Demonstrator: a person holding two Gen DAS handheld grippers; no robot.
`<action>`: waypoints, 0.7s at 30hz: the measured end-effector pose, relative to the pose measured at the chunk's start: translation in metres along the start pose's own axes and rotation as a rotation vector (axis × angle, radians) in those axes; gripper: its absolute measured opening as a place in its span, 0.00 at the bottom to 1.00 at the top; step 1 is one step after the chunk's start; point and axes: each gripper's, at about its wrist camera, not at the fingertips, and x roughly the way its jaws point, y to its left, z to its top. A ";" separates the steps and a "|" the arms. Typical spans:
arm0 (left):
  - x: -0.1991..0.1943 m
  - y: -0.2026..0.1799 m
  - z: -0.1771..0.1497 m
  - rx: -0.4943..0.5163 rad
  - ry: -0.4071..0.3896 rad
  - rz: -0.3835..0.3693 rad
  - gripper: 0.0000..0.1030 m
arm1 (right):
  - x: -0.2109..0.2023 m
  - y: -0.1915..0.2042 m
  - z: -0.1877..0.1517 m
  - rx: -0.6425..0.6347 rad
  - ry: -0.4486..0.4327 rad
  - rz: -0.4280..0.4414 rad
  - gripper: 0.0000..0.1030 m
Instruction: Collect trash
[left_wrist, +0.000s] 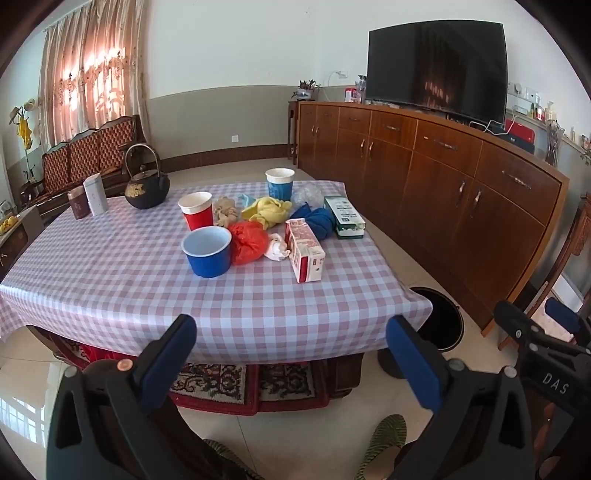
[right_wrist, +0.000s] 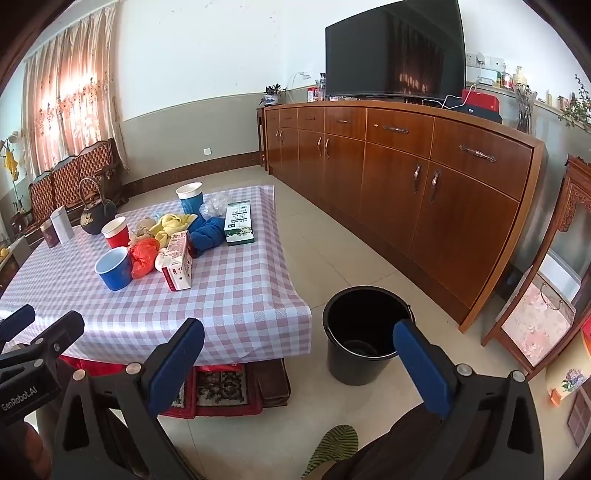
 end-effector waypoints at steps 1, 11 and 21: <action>0.000 0.000 0.000 -0.001 -0.001 -0.001 1.00 | -0.001 -0.001 0.000 0.001 -0.004 -0.001 1.00; -0.001 0.001 0.001 -0.001 -0.007 -0.003 1.00 | 0.000 -0.003 0.001 0.002 -0.009 -0.005 1.00; -0.003 0.000 0.002 0.005 -0.018 -0.002 1.00 | 0.000 -0.003 0.000 0.003 -0.010 -0.006 1.00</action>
